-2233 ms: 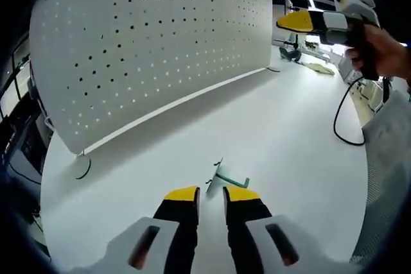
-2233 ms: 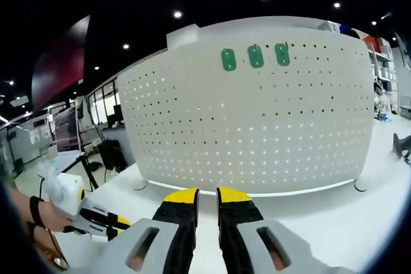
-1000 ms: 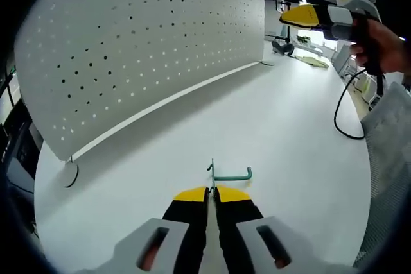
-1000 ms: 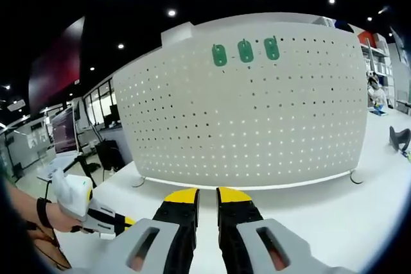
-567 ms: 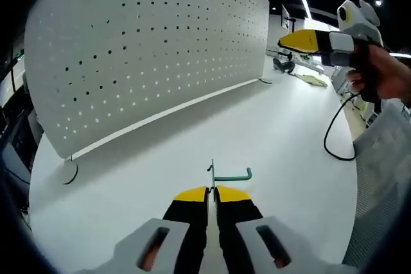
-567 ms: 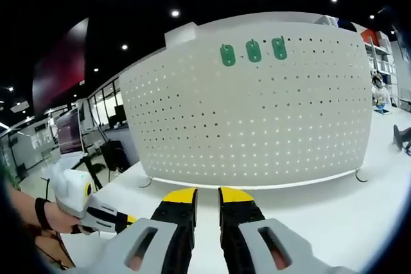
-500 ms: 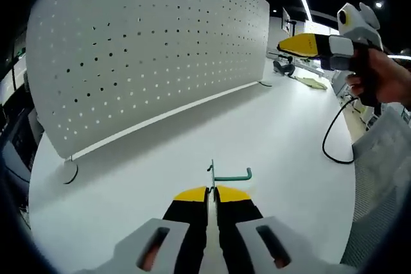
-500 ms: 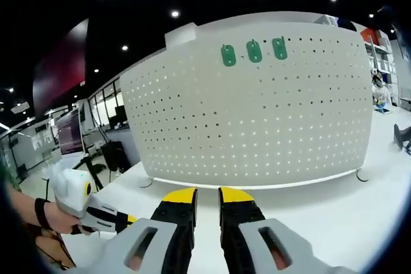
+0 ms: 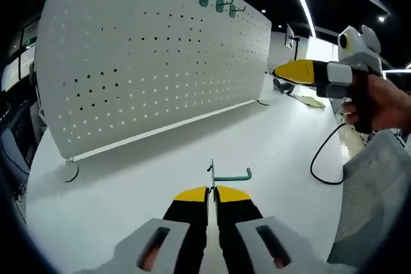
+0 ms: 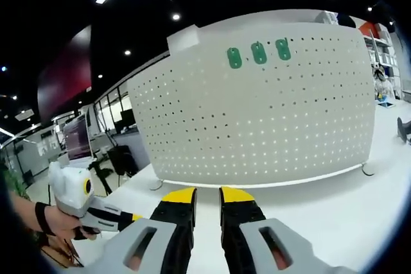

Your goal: Insert the hook assembly into the mounting plate slot until the hook locks in place.

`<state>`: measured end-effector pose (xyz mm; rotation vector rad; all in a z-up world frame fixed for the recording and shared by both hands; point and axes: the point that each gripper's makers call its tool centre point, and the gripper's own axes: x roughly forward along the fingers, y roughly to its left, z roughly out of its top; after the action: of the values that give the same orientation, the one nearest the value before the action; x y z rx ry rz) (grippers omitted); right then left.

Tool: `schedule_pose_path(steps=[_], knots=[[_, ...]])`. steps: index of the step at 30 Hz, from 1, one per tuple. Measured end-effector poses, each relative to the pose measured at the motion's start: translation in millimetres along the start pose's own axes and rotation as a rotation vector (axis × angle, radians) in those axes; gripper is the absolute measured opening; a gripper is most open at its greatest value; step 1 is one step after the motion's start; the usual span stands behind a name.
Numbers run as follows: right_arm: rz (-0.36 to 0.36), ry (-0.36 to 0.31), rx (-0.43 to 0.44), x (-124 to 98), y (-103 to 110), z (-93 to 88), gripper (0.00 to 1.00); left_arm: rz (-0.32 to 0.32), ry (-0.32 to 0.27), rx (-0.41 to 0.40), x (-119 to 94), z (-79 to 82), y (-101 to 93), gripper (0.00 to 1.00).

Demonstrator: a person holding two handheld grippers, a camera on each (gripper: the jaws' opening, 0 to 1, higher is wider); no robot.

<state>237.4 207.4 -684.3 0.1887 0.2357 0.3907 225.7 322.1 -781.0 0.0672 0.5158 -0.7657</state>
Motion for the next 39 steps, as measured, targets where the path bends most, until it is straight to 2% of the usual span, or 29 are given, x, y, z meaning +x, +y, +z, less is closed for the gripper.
schedule_pose_path(steps=[3, 8, 16, 25, 39], knots=[[0.019, 0.007, 0.008, -2.0, 6.0, -3.7, 0.13, -0.006, -0.044, -0.019, -5.6, 9.1, -4.2, 0.04], [0.051, 0.012, 0.022, -6.2, 16.6, -8.1, 0.13, -0.006, -0.078, -0.026, -13.7, 18.1, -10.5, 0.04], [0.088, 0.012, 0.048, -13.2, 31.4, -12.6, 0.14, -0.007, -0.106, -0.021, -23.9, 27.3, -20.0, 0.04], [0.142, 0.004, 0.088, -22.2, 48.6, -16.5, 0.15, -0.022, -0.17, -0.019, -34.0, 42.3, -35.2, 0.04], [0.221, 0.018, 0.155, -24.0, 73.4, -21.5, 0.14, -0.053, -0.261, -0.025, -44.6, 62.2, -52.2, 0.04]])
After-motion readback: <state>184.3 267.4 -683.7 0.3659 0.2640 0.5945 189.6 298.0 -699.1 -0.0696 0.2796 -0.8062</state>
